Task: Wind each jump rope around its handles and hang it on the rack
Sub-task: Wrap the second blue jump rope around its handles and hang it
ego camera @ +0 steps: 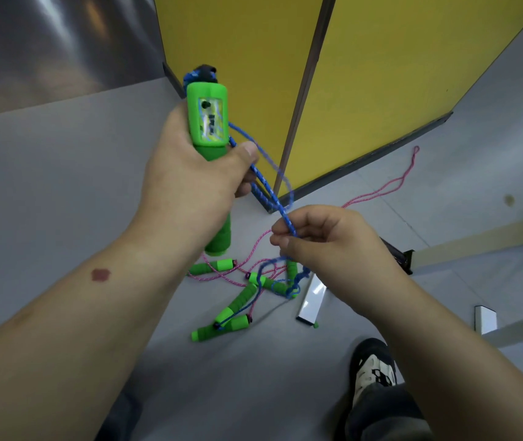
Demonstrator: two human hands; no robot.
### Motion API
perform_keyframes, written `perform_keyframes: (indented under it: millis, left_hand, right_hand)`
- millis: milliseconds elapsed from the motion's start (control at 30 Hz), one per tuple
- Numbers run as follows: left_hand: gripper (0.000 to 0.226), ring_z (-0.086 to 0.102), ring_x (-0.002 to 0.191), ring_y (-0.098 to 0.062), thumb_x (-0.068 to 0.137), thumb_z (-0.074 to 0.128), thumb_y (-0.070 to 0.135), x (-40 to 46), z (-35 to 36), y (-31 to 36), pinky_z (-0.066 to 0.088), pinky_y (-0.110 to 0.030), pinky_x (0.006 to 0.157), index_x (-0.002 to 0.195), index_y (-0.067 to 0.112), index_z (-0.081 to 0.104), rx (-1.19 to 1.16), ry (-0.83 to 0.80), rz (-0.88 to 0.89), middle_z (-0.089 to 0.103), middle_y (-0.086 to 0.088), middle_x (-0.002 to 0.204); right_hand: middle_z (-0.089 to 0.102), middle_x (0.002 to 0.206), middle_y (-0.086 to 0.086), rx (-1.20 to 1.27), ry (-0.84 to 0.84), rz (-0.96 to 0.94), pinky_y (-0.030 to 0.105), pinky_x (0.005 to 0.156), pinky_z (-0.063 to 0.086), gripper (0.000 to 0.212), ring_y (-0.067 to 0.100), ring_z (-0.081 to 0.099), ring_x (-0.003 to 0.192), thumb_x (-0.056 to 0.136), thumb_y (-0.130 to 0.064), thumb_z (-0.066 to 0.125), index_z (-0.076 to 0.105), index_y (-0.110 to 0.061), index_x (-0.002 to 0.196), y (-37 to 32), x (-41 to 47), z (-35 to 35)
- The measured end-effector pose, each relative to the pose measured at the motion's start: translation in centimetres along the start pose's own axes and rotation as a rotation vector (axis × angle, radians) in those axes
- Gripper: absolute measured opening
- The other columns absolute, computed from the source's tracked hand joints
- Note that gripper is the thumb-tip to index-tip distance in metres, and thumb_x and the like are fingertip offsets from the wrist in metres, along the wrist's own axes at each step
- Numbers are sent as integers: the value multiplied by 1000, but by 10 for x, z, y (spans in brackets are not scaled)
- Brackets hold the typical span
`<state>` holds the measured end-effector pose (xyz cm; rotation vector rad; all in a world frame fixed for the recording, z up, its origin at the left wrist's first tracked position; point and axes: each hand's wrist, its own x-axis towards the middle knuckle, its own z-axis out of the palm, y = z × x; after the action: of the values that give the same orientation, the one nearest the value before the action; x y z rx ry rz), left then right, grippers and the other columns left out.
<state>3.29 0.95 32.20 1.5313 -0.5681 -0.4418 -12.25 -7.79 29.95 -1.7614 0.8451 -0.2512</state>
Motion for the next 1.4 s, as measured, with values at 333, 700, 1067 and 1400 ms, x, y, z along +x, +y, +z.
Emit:
perform_keyframes:
  millis: [333, 700, 1067, 1400]
  left_hand:
    - [33, 75, 67, -19, 90, 77, 12, -2, 2, 1, 65, -37, 68, 106, 30, 55, 39, -46, 11, 73, -11, 91]
    - [43, 72, 81, -16, 86, 81, 17, -15, 13, -2, 61, -38, 80, 109, 44, 57, 170, -315, 50, 75, 1, 89]
    - [38, 76, 79, -24, 90, 76, 16, -5, 7, -3, 58, -31, 63, 111, 38, 54, 0, -88, 13, 73, 5, 87]
    - [37, 75, 78, -21, 88, 78, 15, -3, 7, 1, 57, -25, 61, 104, 37, 54, 21, -15, 46, 68, 4, 86]
  right_hand:
    - [77, 90, -9, -43, 35, -39, 33, 82, 58, 9, 7, 71, 88, 93, -25, 71, 78, -30, 97, 4, 2, -5]
    - [77, 88, 9, 85, 130, -147, 56, 84, 58, 17, 32, 73, 91, 85, 0, 76, 79, -16, 91, 4, 4, -2]
    - [77, 87, 1, -7, 51, -122, 45, 87, 58, 10, 18, 72, 87, 96, -25, 66, 76, -26, 97, 1, -2, -3]
    - [64, 84, 21, 29, 54, -80, 38, 60, 48, 11, 20, 52, 66, 96, -24, 66, 76, -22, 93, -4, -4, -1]
